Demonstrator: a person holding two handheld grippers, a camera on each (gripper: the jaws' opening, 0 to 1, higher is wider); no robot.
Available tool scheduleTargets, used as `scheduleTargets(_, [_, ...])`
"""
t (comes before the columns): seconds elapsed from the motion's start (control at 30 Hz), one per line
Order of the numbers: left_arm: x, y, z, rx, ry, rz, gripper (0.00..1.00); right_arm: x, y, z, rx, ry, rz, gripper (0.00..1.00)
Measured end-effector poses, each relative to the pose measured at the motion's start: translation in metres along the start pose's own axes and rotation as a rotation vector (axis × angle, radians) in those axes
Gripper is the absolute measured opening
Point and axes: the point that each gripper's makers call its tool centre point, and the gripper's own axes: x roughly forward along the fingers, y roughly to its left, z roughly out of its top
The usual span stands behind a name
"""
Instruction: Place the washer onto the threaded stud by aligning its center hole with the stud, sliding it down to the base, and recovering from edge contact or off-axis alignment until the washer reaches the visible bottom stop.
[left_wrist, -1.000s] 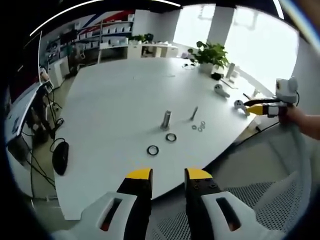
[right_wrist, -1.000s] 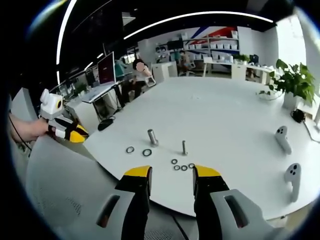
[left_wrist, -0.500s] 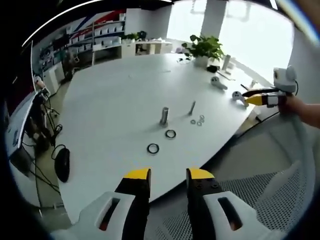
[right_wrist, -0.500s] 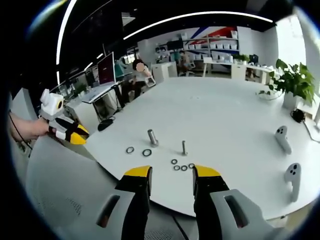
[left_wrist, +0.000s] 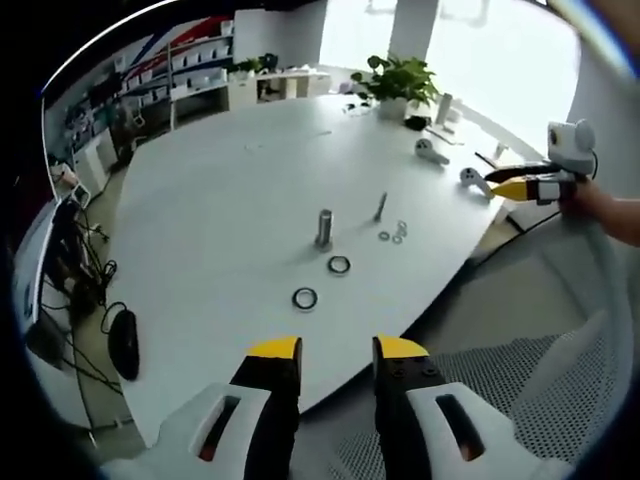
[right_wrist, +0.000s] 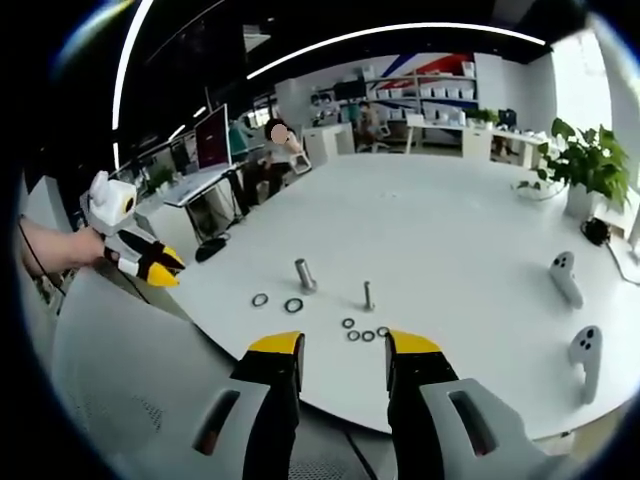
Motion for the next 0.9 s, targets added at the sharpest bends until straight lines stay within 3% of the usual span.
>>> scheduleTargets(0.37, [0.021, 0.007, 0.011, 0.026, 0.027, -0.011, 0.26, 0.001, 0.0, -0.001, 0.007, 0.006, 0.002, 0.34])
scheduleTargets(0.9, [0.063, 0.023, 0.008, -0.006, 0.091, -0.022, 0.26, 0.0, -0.001, -0.001, 0.008, 0.002, -0.004, 0.34])
